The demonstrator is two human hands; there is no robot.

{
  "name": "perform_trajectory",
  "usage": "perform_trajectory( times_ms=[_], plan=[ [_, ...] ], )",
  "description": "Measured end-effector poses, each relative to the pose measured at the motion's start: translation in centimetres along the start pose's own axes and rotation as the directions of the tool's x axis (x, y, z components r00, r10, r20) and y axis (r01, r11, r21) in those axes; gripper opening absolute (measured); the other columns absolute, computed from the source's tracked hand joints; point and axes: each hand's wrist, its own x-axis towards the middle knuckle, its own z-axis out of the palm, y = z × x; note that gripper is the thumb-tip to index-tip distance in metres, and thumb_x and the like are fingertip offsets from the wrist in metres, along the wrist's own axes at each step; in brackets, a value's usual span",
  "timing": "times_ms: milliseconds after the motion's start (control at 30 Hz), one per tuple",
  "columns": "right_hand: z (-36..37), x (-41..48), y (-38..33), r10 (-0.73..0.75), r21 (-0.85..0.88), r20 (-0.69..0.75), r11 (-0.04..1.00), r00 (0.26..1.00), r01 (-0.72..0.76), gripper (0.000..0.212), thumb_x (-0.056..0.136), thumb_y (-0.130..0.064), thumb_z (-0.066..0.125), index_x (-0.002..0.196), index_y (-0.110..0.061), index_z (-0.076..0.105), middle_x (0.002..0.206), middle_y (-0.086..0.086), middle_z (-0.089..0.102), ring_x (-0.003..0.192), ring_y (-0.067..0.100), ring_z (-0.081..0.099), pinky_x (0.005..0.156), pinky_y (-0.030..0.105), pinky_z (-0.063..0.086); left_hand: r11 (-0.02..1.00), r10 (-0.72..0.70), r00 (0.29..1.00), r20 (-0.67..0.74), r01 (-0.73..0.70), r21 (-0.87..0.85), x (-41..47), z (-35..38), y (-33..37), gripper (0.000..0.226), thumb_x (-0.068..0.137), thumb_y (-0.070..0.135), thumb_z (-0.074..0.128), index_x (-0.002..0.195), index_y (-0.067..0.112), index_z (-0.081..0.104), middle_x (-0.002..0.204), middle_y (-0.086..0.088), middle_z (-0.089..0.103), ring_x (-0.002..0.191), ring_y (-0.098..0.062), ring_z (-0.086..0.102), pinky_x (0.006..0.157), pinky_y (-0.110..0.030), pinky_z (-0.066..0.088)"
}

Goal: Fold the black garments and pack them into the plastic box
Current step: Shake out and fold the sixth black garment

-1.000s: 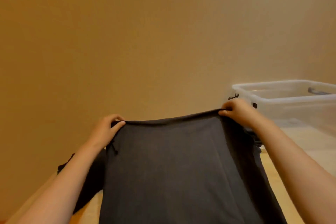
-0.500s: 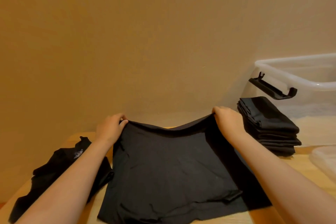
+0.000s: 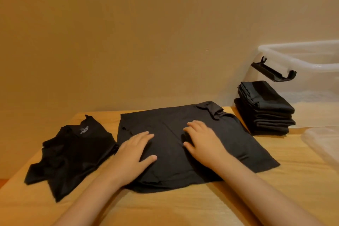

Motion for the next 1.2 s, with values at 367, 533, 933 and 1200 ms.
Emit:
perform_trajectory(
  times_ms=[367,533,933,1200],
  plan=[
    [3.7,-9.8,-11.2,-0.296,0.143,0.132,0.95,0.946,0.278,0.086,0.088,-0.07,0.011,0.155,-0.018,0.002,0.163,-0.005,-0.001,0.148,0.007,-0.007,0.115,0.025,-0.014,0.999,-0.032,0.995,0.096,0.028,0.045,-10.2,2.5,-0.2,0.1,0.062,0.082,-0.018,0.151,0.036,-0.011,0.156,0.02,-0.018,0.141,0.003,-0.021,0.113,-0.019,-0.012],
    [3.8,-13.7,-8.6,-0.358,0.048,0.06,0.934,0.932,0.355,0.091,0.082,-0.081,0.032,0.153,-0.025,0.022,0.159,-0.013,0.012,0.146,0.001,0.007,0.121,0.03,0.005,0.992,0.063,0.974,0.219,-0.085,0.091,-14.2,1.6,1.2,0.081,0.082,0.08,0.025,0.147,0.049,-0.011,0.146,0.029,-0.028,0.14,0.003,-0.024,0.11,-0.02,-0.009],
    [7.6,-15.3,-10.4,-0.299,-0.139,-0.275,0.953,0.914,0.27,0.068,0.069,-0.047,0.076,0.128,-0.017,0.062,0.131,0.002,0.062,0.123,0.017,0.057,0.101,0.039,0.045,0.981,0.165,0.986,0.006,-0.164,0.101,-17.2,3.4,0.5,0.069,0.087,0.052,0.054,0.138,0.059,0.007,0.141,0.04,0.0,0.135,0.014,-0.006,0.106,-0.009,-0.006],
    [9.5,-15.9,-8.7,-0.411,-0.219,-0.459,0.911,0.788,0.348,0.051,0.082,-0.005,0.04,0.124,-0.019,0.066,0.129,0.002,0.064,0.119,0.019,0.06,0.096,0.035,0.05,0.987,0.082,0.996,-0.028,-0.078,0.139,-16.4,1.9,-3.2,0.103,0.083,0.04,0.071,0.138,0.061,-0.013,0.147,0.035,-0.019,0.138,0.01,-0.02,0.115,-0.023,-0.003]
  ],
)
